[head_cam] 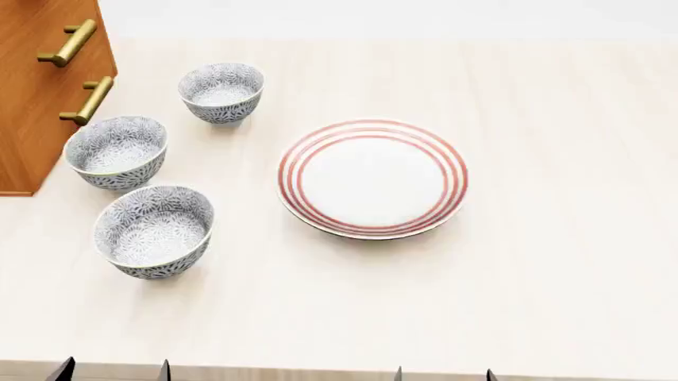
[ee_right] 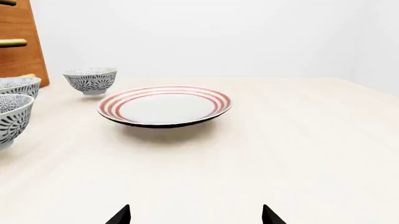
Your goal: Put the bowl at the front on the plate.
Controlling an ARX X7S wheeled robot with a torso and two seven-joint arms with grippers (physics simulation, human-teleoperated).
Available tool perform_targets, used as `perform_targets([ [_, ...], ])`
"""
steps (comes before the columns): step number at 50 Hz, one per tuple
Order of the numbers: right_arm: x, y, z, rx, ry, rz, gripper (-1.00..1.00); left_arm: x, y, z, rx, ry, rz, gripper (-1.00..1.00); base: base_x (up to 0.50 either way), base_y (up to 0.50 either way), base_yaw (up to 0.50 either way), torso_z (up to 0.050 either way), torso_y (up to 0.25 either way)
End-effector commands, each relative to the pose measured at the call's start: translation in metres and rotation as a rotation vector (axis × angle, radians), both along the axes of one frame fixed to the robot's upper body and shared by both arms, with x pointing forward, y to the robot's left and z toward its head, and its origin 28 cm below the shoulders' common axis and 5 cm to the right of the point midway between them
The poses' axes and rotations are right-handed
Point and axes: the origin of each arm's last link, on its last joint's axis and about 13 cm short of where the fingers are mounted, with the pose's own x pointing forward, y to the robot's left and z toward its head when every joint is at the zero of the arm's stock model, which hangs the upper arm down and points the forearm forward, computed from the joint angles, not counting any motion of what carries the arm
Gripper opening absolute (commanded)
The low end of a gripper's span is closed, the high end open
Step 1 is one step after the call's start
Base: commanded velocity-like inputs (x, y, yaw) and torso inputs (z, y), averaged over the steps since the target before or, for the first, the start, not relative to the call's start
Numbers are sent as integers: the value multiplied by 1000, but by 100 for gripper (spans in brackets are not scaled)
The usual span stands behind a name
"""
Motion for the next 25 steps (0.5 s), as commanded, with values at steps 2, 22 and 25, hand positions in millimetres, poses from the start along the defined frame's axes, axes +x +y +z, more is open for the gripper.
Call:
perform_targets([
  [2,0,0,0,2,0,-4,100,0,0,0,0,1,0,100,0,0,0,0,0],
  [22,0,-1,6,43,29,-26,100,2,0,6,-6,48,4,100,0,0,0,0,0],
  [25,1,-2,13,49,23,-26,100,4,0,12,14,40,8,100,0,0,0,0,0],
])
